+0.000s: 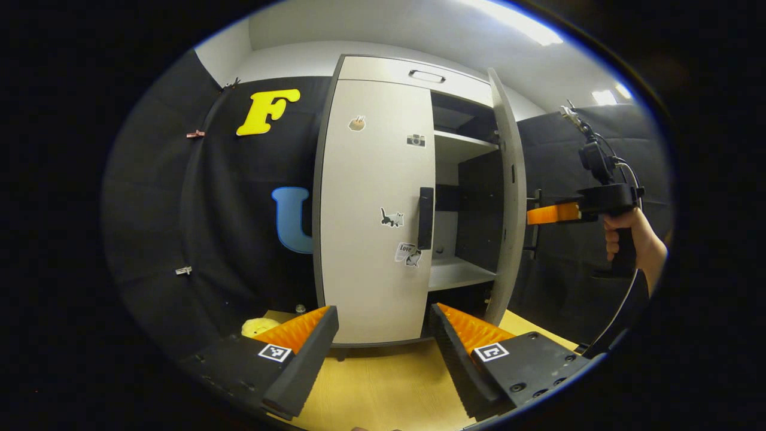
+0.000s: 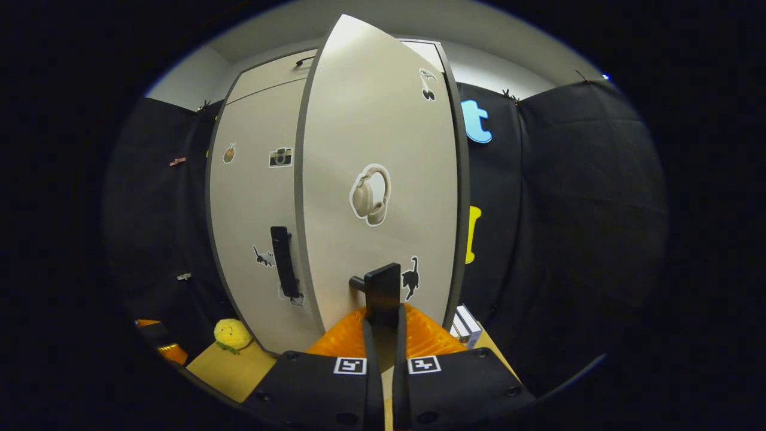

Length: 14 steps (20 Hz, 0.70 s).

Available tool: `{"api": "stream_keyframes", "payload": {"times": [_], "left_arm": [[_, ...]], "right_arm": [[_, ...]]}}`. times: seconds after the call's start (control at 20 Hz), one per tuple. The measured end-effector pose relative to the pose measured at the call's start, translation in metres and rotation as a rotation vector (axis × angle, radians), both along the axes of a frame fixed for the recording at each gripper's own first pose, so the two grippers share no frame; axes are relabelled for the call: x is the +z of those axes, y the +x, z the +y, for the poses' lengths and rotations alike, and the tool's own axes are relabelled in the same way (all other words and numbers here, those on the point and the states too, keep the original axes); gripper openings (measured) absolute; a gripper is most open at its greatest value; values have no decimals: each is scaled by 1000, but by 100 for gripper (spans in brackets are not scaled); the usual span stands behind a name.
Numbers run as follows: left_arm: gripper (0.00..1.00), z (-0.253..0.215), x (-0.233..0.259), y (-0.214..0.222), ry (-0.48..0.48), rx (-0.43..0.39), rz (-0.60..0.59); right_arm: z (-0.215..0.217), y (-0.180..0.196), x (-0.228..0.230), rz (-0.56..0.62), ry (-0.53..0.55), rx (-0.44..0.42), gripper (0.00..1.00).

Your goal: Open the right door of the double-door shoe cabinet with the right hand, and open the left door with the left hand.

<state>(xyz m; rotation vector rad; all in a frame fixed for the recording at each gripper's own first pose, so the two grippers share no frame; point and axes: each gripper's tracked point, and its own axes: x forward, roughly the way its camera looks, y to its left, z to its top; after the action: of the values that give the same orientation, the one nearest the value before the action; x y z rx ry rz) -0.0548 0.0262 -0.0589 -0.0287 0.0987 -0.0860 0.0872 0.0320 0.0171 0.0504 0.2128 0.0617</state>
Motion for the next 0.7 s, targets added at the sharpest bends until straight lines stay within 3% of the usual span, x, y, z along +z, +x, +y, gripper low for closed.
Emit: {"api": "stream_keyframes", "payload": {"times": [0.1, 0.15, 0.45, 0.7], "left_arm": [[95, -1, -3, 4, -15, 14, 10], [95, -3, -4, 8, -22, 16, 17], [95, -25, 5, 25, 28, 45, 19], [95, -56, 20, 41, 59, 52, -14]], "right_arm": [[-5, -4, 0, 2, -4, 8, 5], [-7, -5, 0, 1, -1, 14, 10], [-34, -15, 0, 16, 43, 17, 10], [-89, -21, -3, 5, 31, -45, 8]]}}
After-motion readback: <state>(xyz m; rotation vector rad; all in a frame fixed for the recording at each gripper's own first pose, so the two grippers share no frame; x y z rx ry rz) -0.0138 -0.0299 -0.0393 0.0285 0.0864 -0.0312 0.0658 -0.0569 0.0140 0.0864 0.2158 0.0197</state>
